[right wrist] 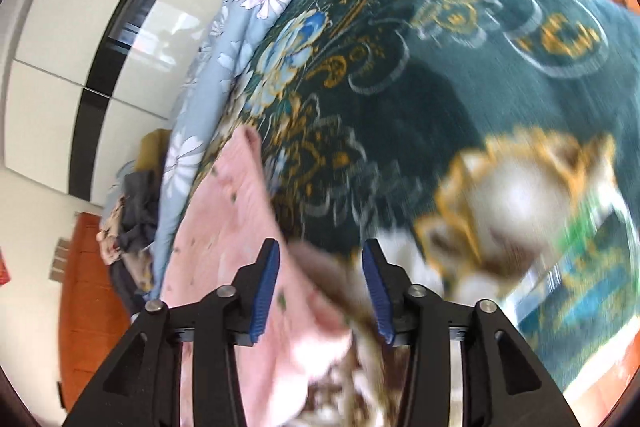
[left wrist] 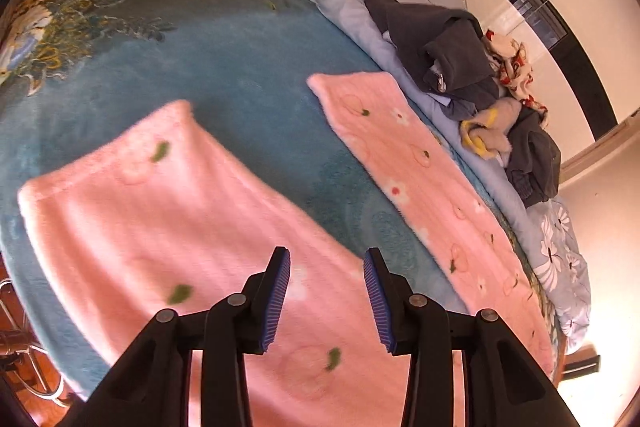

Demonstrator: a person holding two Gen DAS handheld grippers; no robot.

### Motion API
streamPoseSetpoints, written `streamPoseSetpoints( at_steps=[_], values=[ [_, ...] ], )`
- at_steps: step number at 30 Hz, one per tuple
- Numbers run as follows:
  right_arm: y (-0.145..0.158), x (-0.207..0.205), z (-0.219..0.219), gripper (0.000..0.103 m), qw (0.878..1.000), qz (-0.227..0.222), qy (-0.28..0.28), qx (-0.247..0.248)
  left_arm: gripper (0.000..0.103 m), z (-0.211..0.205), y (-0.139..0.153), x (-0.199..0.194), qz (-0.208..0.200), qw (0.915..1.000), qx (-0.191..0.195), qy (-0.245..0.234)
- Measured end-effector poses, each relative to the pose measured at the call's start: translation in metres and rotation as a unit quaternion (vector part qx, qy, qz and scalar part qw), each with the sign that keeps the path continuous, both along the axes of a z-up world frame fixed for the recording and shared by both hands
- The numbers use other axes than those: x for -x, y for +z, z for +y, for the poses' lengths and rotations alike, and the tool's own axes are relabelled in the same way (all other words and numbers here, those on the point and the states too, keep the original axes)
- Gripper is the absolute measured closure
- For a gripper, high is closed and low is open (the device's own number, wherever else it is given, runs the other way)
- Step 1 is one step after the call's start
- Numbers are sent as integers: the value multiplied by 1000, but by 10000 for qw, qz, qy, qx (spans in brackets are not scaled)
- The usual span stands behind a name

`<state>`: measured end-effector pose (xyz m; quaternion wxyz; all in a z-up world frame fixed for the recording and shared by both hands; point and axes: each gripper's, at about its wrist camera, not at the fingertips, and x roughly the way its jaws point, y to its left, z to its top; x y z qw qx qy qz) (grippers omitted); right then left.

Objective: Fold clothes

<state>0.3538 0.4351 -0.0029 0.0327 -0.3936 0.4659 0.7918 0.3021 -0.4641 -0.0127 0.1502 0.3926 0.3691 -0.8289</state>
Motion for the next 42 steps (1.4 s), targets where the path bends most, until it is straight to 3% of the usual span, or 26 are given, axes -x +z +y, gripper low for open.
streamPoseSetpoints(
  at_steps=[4,7,9,12,17,20,24,26,31,36,39,40,42],
  values=[
    [-10,-28,-11,54,9988,166,116,439,32,-28,1,-37,143,9988,302,368],
    [-17,-37,-22,53,9984,116,269,483,22,-50,-6,-59,122,9976,298,614],
    [-23,-42,-30,53,9980,80,365,512,22,-63,-14,-70,42,9966,145,814],
    [-31,-50,-36,41,9973,62,372,623,22,-80,-27,-86,-6,9931,-100,1171],
    [-32,-66,-36,41,9960,244,199,836,22,-102,-46,-115,91,9791,-484,1972],
    [-34,-74,-36,41,9936,433,31,1043,24,-106,-55,-119,82,9770,-614,2041],
    [-40,-66,-54,41,9920,411,205,1176,24,-104,-59,-116,325,9779,-755,1920],
    [-43,-60,-63,41,9920,358,263,1180,26,-106,-60,-117,420,9767,-856,1924],
    [-47,-53,-76,41,9917,418,186,1204,52,-113,-66,-121,565,9717,-1239,1930],
    [-50,-47,-83,40,9900,567,26,1294,57,-114,-70,-119,541,9735,-1277,1818],
    [-48,-36,-92,41,9903,615,84,1246,65,-117,-74,-122,559,9708,-1390,1874],
    [-49,-33,-95,44,9906,597,82,1228,67,-118,-76,-123,565,9696,-1438,1898],
    [-52,-28,-97,62,9918,439,29,1199,71,-120,-77,-127,605,9666,-1557,1944]
  ],
)
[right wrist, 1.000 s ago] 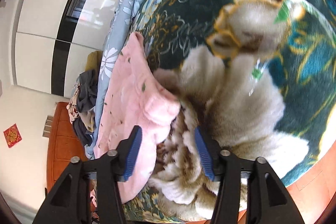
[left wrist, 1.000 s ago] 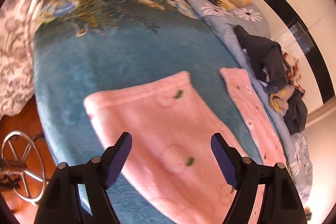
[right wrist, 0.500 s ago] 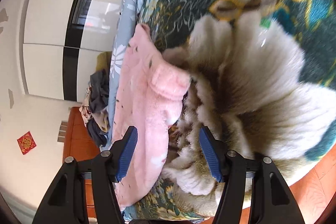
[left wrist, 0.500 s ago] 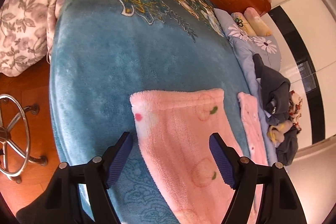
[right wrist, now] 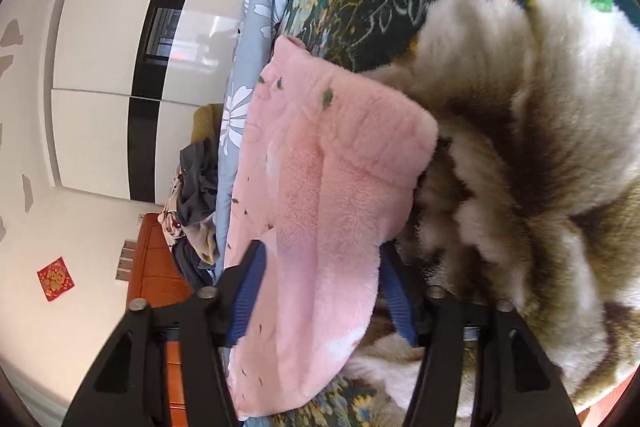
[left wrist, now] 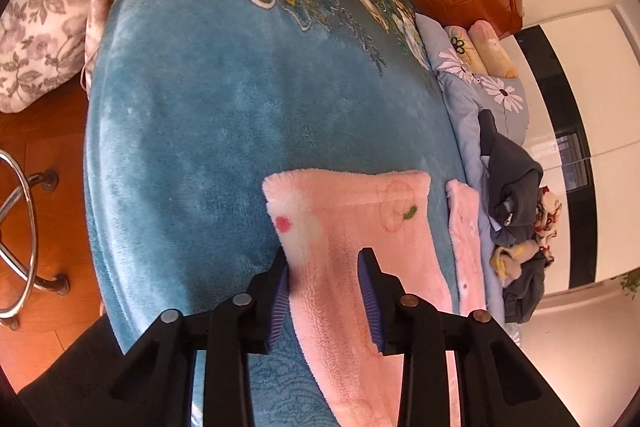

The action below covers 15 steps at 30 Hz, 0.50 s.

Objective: Fold clothes
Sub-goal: 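Grasp the towel corner with the left tool while the right tool grasps a pink cloth edge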

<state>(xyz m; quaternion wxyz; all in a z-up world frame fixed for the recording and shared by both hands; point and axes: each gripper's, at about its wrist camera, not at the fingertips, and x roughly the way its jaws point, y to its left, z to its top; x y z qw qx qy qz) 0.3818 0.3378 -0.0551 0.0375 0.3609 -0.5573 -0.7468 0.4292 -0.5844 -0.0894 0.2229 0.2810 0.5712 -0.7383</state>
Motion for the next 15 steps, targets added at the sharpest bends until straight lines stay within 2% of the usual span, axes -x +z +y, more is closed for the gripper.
streamPoseSetpoints(
  at_steps=[2,3,5,8,13,15],
  values=[
    [-4,2,-1,83,9998,-189,-98,43,86,-2,0,-2,-82,9999,-74,26],
    [-5,2,0,89,9996,-221,-160,116,99,-2,2,-1,-131,9999,-94,20],
    [0,1,1,94,9994,-168,-227,174,99,-2,10,1,-172,9998,-39,-7],
    [23,6,4,95,9991,299,-221,208,99,0,38,15,-143,9997,127,-151],
    [80,19,5,98,9919,1242,-131,245,99,4,101,36,341,9982,323,-378],
    [100,25,1,98,9888,1481,-79,166,99,5,125,43,522,9967,411,-461]
  ],
)
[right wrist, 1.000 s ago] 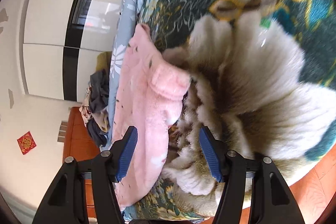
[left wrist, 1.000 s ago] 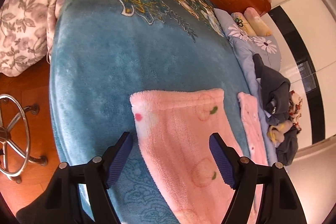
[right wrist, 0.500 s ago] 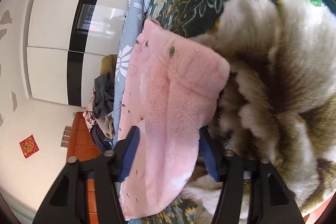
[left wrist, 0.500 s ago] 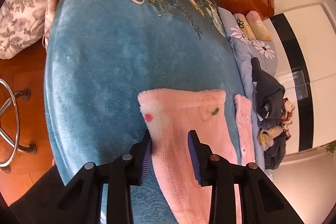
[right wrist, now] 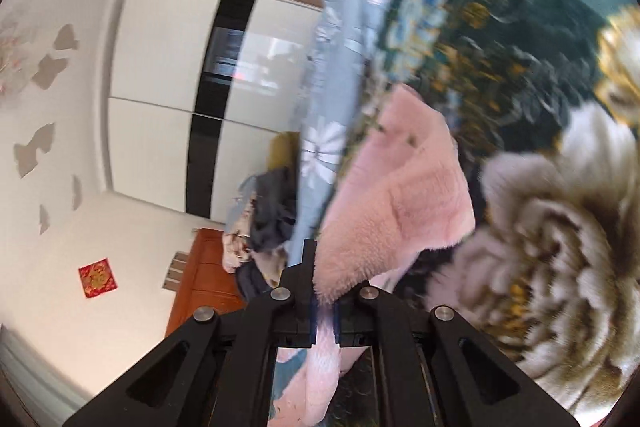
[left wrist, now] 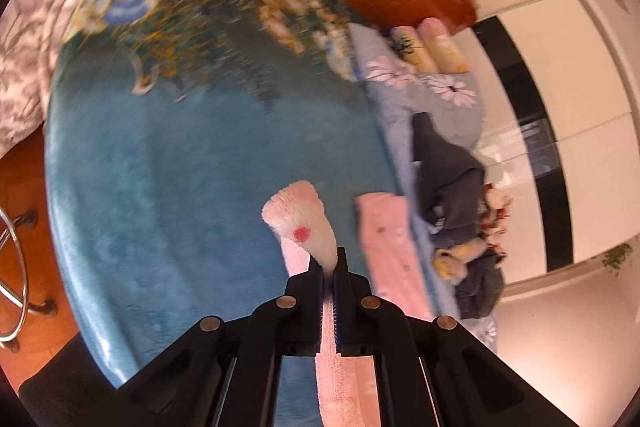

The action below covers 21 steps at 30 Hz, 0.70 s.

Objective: Fold clothes

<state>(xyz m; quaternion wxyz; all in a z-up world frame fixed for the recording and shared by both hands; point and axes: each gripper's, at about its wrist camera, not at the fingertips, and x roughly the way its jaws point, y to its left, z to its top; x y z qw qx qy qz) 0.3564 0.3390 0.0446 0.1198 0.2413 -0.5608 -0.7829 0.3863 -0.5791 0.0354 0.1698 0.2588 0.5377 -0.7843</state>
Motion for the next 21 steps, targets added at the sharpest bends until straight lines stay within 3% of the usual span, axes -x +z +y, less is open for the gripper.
streamPoseSetpoints(
  at_steps=[2,10,15,21],
  values=[
    [12,5,-2,98,9999,160,19,-57,99,-1,15,9,-29,10000,58,-13],
    [16,49,10,98,9994,295,-130,121,99,-1,32,79,-103,9991,-415,-56],
    [24,96,17,98,9995,200,-190,-121,99,15,51,147,-286,9986,-272,-361],
    [18,151,25,98,9990,-81,-306,-331,99,35,45,241,-595,9966,6,-565]
  ],
)
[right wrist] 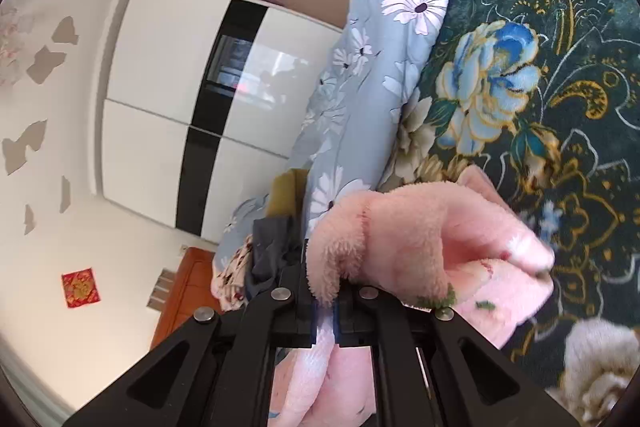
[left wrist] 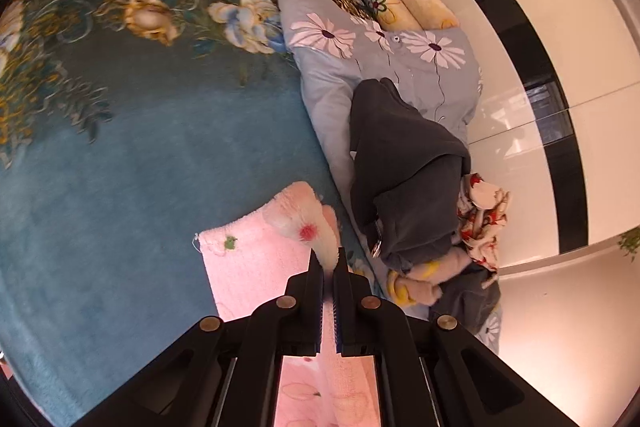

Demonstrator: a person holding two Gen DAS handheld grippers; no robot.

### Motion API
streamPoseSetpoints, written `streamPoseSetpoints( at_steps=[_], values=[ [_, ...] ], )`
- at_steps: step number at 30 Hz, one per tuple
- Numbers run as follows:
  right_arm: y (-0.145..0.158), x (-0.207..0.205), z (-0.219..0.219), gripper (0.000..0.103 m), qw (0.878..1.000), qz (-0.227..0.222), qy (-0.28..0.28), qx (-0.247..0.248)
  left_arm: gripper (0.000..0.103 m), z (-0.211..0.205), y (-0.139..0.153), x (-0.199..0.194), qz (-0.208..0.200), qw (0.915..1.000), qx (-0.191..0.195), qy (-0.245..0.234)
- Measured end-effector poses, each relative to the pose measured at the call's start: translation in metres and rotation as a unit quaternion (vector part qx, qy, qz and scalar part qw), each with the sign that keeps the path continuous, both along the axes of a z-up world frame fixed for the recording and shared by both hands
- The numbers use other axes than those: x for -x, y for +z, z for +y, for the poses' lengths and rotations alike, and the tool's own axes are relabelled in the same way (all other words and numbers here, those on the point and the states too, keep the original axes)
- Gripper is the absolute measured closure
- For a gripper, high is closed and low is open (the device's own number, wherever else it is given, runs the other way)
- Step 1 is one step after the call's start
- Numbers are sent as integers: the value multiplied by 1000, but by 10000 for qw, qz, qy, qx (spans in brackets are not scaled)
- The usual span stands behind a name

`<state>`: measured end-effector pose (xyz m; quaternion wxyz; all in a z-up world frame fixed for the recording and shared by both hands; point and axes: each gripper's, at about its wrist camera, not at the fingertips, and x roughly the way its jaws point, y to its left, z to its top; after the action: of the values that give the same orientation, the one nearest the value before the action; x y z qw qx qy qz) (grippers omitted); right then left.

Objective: Fold clothes

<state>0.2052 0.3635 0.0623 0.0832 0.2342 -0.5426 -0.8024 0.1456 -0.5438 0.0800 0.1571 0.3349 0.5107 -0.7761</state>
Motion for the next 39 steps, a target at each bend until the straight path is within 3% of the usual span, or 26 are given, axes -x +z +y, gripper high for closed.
streamPoseSetpoints(
  at_steps=[8,14,18,20,22,25,29,33,37,39],
  values=[
    [-26,56,9,98,9976,-632,-205,-183,99,22,-53,105,-458,9975,357,-407],
    [-49,84,9,98,9926,-1150,-264,-284,97,20,-83,138,-760,9941,565,-528],
    [-63,93,11,98,9896,-1366,-365,-255,94,15,-100,146,-968,9919,500,-653],
    [-70,95,10,98,9881,-1471,-394,-208,89,12,-102,143,-853,9929,446,-699],
    [-75,98,9,97,9870,-1543,-408,-177,71,7,-99,135,-583,9913,410,-1109],
    [-76,100,7,95,9861,-1588,-402,-268,60,-7,-89,107,-259,9926,544,-1054],
    [-72,103,2,95,9840,-1668,-363,-512,58,-22,-95,64,-504,9915,829,-871],
    [-70,105,-3,92,9832,-1691,-373,-582,58,-33,-120,30,-599,9949,439,-675],
    [-49,103,-10,61,9878,-1319,-226,-799,57,-33,-142,7,-449,9970,-162,-616],
    [-33,99,-14,55,9901,-1015,-117,-958,52,-29,-149,2,-434,9962,-327,-681]
  ],
)
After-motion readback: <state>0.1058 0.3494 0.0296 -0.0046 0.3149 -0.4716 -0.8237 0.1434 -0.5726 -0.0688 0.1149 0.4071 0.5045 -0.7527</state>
